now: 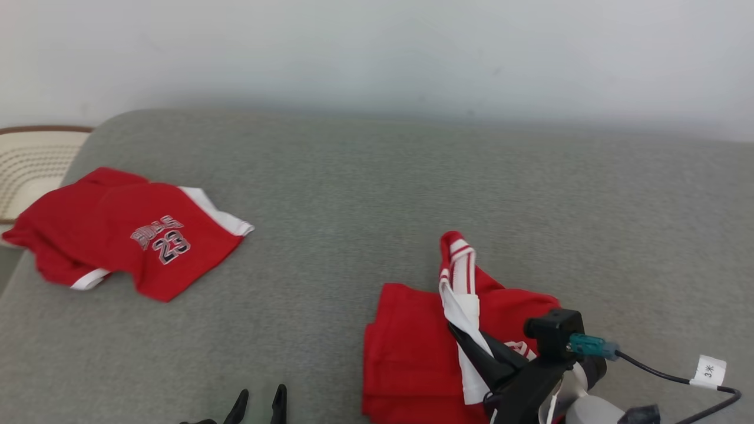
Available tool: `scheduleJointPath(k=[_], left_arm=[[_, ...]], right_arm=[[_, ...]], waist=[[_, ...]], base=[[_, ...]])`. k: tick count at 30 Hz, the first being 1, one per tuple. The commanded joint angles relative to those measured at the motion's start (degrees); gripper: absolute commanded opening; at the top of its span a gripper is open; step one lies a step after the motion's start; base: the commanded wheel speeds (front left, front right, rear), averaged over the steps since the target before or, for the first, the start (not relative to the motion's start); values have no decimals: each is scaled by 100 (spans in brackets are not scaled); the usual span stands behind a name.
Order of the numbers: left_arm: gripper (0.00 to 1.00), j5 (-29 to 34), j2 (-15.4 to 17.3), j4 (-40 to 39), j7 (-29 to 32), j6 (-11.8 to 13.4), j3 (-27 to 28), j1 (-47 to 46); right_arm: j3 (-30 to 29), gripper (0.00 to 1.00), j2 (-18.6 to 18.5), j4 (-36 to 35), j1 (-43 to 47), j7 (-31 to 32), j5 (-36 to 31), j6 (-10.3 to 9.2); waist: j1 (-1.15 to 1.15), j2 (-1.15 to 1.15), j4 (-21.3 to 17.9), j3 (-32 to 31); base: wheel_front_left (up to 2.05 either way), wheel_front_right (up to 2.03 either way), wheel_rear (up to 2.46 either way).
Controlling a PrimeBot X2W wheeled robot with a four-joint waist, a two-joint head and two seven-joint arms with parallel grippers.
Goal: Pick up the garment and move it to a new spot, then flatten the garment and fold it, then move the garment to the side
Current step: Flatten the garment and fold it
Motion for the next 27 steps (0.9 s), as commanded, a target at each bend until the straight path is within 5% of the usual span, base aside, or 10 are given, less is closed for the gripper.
scheduleJointPath(k=[1, 9, 11, 12, 13, 19, 27], left_arm=[[100, -20, 9, 48, -7, 22, 8, 57], [100, -14, 8, 105, -7, -10, 4, 225], [100, 9, 9, 101, -7, -17, 34, 277], [100, 9, 9, 101, -7, -17, 34, 277], [100, 20, 9, 93, -7, -10, 55, 292], [100, 81, 7, 10, -7, 26, 235, 308], [100, 70, 8, -115, -7, 30, 265, 252]], right_arm=[[93, 0, 86, 191, -163, -92, 12, -4], [472, 0, 363, 1086, -496, -430, 144, -4], [469, 59, 452, 1269, -571, -570, 218, -4], [469, 59, 452, 1269, -571, -570, 218, -4], [448, 100, 486, 1333, -603, -649, 246, -4], [-225, 100, 409, 1242, -645, -956, 423, -4], [-2139, 100, 93, 798, 181, -956, -138, -2]], waist=[[0, -1, 483, 17], [0, -1, 1013, -77], [0, -1, 1057, -101], [0, -1, 1057, -101], [0, -1, 1062, -111], [0, -1, 904, -156], [0, -1, 566, -118]], base=[[0, 0, 0], [0, 0, 0], [0, 0, 0], [0, 0, 0], [0, 0, 0], [0, 0, 0], [0, 0, 0]])
